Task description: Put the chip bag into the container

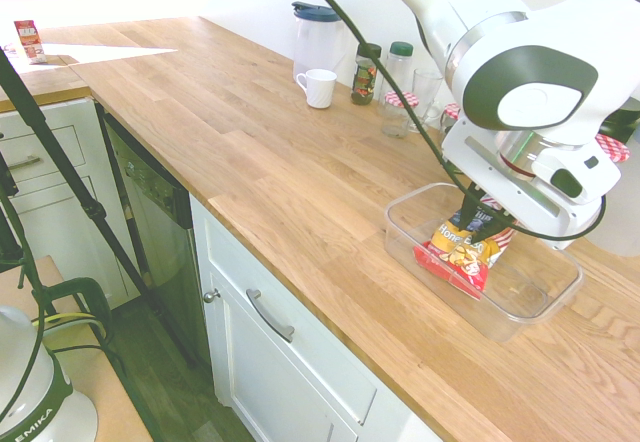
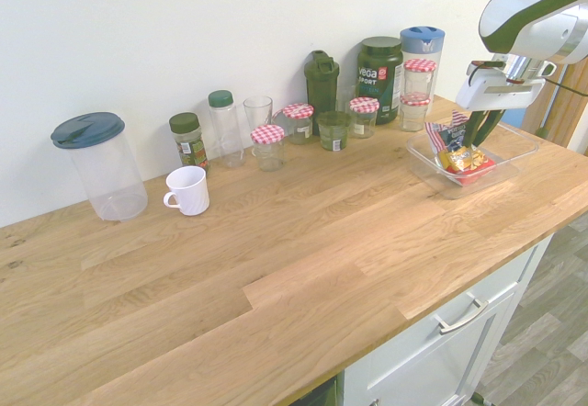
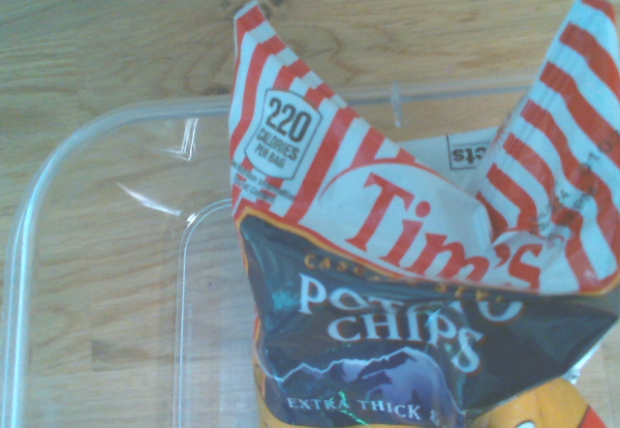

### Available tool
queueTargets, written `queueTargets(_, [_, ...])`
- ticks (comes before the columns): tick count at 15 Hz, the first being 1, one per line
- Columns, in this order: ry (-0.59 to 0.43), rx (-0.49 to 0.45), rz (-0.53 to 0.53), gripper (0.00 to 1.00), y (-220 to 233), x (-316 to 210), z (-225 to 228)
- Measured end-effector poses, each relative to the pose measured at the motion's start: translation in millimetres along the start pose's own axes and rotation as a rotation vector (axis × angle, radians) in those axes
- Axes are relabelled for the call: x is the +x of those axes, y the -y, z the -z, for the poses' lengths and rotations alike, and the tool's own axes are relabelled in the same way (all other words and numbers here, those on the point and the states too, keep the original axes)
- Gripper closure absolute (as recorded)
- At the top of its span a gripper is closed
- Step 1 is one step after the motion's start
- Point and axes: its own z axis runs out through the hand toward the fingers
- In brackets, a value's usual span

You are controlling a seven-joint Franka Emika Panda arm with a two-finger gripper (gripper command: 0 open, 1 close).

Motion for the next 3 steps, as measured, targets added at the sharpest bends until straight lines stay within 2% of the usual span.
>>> queueTargets(3, [-0.073,0.016,0.01,0.0,-1,-15,43])
